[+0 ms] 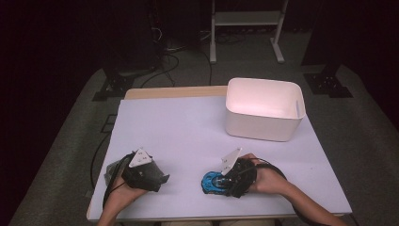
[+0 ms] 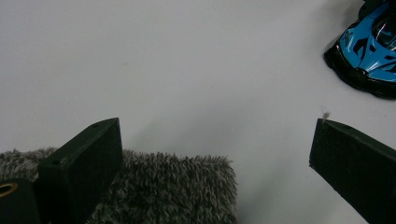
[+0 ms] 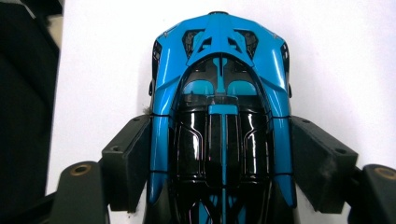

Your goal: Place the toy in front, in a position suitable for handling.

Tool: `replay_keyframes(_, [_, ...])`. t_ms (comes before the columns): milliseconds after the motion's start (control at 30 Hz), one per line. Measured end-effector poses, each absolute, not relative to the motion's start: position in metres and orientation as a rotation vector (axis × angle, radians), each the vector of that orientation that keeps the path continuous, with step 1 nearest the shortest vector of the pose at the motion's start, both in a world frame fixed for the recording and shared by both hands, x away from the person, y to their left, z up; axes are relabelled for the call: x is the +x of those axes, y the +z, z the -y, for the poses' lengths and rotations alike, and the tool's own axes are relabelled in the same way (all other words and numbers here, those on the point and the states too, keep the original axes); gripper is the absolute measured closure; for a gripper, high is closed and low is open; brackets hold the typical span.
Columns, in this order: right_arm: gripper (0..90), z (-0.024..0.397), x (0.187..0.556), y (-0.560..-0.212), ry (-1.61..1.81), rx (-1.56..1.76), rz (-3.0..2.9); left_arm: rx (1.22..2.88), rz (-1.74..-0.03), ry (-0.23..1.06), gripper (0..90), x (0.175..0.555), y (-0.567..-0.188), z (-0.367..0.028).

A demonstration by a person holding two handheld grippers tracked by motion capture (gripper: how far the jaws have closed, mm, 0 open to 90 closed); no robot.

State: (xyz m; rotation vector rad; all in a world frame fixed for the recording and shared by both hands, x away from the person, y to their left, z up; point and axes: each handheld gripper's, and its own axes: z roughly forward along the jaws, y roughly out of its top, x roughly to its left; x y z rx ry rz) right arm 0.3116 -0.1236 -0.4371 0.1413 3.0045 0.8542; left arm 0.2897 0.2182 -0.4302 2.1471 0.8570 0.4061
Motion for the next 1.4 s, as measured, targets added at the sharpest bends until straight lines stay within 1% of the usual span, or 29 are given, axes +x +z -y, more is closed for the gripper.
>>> replay_keyframes(67, [26.0, 0.126, 0.311, -0.438, 0.881, 0.162, -2.999, 2.151, -0.854, 0.406, 2.4, 0.29, -0.43, -0.218])
replay_keyframes(333, [18.2, 0.134, 0.309, -0.438, 0.991, 0.217, -2.986, 2.162, -0.841, 0.409, 2.5, 0.289, -0.43, -0.217])
replay_keyframes(433, [18.2, 0.14, 0.307, -0.435, 1.008, 0.229, -2.97, 2.164, -0.84, 0.41, 2.6, 0.29, -0.43, -0.219])
replay_keyframes(500, [17.9, 0.145, 0.307, -0.431, 1.038, 0.24, -2.951, 2.171, -0.827, 0.406, 5.6, 0.289, -0.429, -0.22])
replay_keyframes(633, [17.2, 0.158, 0.305, -0.425, 1.056, 0.269, -2.934, 2.179, -0.82, 0.416, 6.3, 0.289, -0.426, -0.225])
replay_keyframes(733, [17.1, 0.169, 0.305, -0.425, 1.075, 0.301, -2.916, 2.193, -0.8, 0.419, 13.1, 0.288, -0.424, -0.232])
replay_keyframes(900, [17.1, 0.181, 0.305, -0.431, 1.101, 0.334, -2.913, 2.202, -0.839, 0.419, 14.6, 0.29, -0.425, -0.244])
replay_keyframes(967, [17.1, 0.182, 0.304, -0.433, 1.087, 0.331, -2.915, 2.21, -0.842, 0.411, 20.0, 0.291, -0.427, -0.249])
replay_keyframes(1100, [17.2, 0.182, 0.304, -0.438, 1.094, 0.343, -2.917, 2.229, -0.843, 0.393, 25.4, 0.293, -0.431, -0.252])
replay_keyframes(1167, [17.2, 0.182, 0.304, -0.439, 1.093, 0.348, -2.919, 2.238, -0.835, 0.391, 31.4, 0.294, -0.432, -0.252])
replay_keyframes(1233, [17.2, 0.182, 0.303, -0.442, 1.092, 0.337, -2.922, 2.267, -0.823, 0.374, 34.1, 0.296, -0.437, -0.251])
replay_keyframes(1267, [17.2, 0.182, 0.303, -0.443, 1.084, 0.338, -2.924, 2.286, -0.808, 0.37, 37.1, 0.296, -0.439, -0.251])
replay_keyframes(1400, [17.3, 0.184, 0.304, -0.449, 1.082, 0.344, -2.923, 2.29, -0.81, 0.351, 40.2, 0.298, -0.444, -0.251])
